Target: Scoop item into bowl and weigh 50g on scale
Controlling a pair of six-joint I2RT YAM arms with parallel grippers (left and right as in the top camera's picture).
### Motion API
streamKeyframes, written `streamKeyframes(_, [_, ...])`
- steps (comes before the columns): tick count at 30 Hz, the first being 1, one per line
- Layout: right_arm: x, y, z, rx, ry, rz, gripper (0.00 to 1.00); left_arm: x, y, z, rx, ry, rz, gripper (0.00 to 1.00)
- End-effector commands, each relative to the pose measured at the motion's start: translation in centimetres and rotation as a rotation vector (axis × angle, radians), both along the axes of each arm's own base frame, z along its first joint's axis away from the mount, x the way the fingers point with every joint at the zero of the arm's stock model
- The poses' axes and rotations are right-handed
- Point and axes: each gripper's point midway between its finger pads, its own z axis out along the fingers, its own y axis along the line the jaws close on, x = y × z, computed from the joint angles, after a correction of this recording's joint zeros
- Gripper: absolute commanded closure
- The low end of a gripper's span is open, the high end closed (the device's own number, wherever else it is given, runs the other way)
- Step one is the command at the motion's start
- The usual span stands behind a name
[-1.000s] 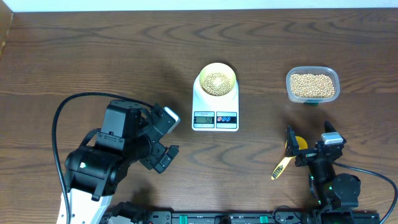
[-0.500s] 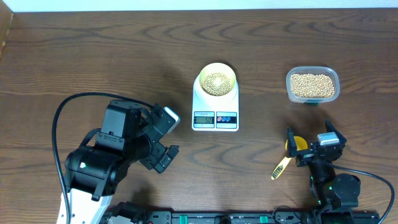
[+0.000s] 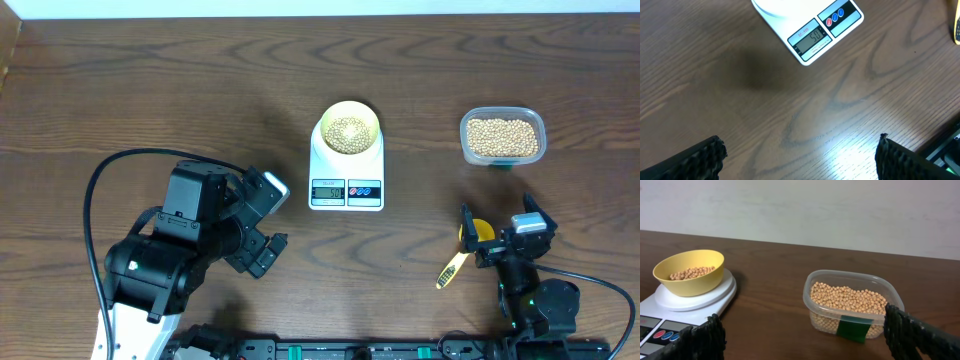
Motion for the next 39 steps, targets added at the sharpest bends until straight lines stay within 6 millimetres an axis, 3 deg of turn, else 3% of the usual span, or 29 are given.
streamKeyframes(1, [0.0,0.0,-0.1,0.012,0.002,-0.004,0.01,0.2,0.2,0.5,0.004,-0.017,0.004,0.02])
streamKeyframes(33, [0.0,0.0,-0.1,0.012,0.002,-0.004,0.01,-0.9,0.5,-0.2,0.017,0.038,0.002,0.02])
streamKeyframes(39, [0.0,0.0,-0.1,0.012,0.002,-0.004,0.01,0.5,-0.4,0.2,-0.025,-0.033,-0.011,0.02])
